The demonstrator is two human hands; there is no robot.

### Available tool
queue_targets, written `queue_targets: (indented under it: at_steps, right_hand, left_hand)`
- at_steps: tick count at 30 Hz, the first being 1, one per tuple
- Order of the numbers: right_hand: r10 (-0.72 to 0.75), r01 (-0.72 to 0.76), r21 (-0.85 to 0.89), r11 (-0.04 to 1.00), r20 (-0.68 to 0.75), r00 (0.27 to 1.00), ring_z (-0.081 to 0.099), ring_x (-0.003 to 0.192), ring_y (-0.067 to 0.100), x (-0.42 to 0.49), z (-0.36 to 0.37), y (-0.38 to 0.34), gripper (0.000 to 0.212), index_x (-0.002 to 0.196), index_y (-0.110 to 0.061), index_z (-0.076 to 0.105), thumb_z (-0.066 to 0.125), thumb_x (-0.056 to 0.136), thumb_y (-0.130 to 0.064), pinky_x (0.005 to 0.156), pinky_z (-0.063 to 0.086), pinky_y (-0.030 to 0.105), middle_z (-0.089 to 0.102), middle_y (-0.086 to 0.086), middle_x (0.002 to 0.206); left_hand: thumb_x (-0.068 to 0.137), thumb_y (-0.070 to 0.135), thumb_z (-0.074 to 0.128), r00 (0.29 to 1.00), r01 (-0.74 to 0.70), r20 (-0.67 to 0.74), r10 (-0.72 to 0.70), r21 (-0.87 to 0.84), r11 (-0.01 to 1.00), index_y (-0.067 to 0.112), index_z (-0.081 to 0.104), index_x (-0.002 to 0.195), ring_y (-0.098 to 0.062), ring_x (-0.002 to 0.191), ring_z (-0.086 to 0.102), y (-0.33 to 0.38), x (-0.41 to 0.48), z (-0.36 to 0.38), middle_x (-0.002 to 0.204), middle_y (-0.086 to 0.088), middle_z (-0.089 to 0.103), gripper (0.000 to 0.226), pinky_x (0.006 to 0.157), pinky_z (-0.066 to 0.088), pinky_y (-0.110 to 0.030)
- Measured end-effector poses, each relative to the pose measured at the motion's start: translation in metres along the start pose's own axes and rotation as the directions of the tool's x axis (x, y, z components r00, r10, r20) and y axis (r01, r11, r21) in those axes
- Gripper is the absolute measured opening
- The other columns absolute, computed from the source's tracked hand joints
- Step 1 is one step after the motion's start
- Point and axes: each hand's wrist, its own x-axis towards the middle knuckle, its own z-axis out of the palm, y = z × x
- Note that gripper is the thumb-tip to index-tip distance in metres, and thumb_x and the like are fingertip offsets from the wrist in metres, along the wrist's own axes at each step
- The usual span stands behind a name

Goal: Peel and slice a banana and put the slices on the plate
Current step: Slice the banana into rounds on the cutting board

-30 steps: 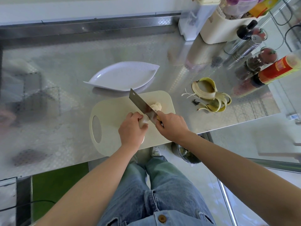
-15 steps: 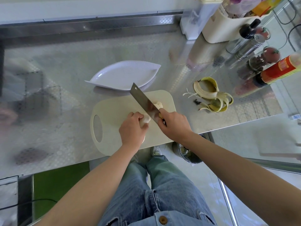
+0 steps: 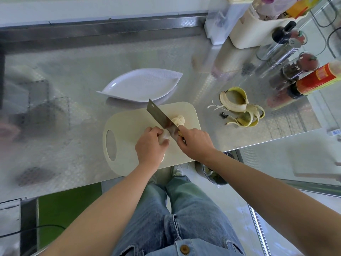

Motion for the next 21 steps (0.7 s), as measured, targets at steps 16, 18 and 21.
queue_targets:
  at_steps: [16,18,21]
  right_hand:
    - [0.017,-0.015,0.033,0.999,-0.07,0.997,0.029,0.045,0.015,-0.001,-0.009,0.001,0.019,0.085,-0.021,0.03,0.042,0.097,-0.03,0.045,0.016,0.026,0.038,0.0,0.055]
    - [0.004,-0.003,0.02,1.0,-0.053,0.999,0.029,0.044,0.012,-0.001,-0.01,0.001,0.019,0.084,-0.021,0.031,0.041,0.097,-0.03,0.045,0.016,0.026,0.034,-0.002,0.053]
    - [0.007,-0.006,0.02,1.0,-0.021,1.0,0.031,0.045,0.011,-0.001,-0.007,0.001,0.017,0.086,-0.022,0.031,0.039,0.098,-0.031,0.045,0.018,0.025,0.038,-0.002,0.057]
  left_hand:
    - [0.081,0.03,0.069,1.0,-0.005,-0.003,0.005,0.034,0.999,0.021,0.065,0.105,-0.018,0.081,0.058,0.001,-0.001,-0.001,0.099,0.004,0.061,0.025,0.061,0.034,-0.026]
    - [0.081,0.03,0.069,1.0,-0.005,-0.007,0.005,0.026,1.0,0.021,0.066,0.103,-0.018,0.081,0.058,0.001,-0.001,-0.001,0.098,0.004,0.061,0.025,0.06,0.034,-0.026]
    - [0.08,0.03,0.07,1.0,-0.004,-0.005,0.004,0.019,1.0,0.022,0.066,0.101,-0.018,0.08,0.058,0.001,0.0,-0.001,0.097,0.005,0.061,0.023,0.06,0.034,-0.026]
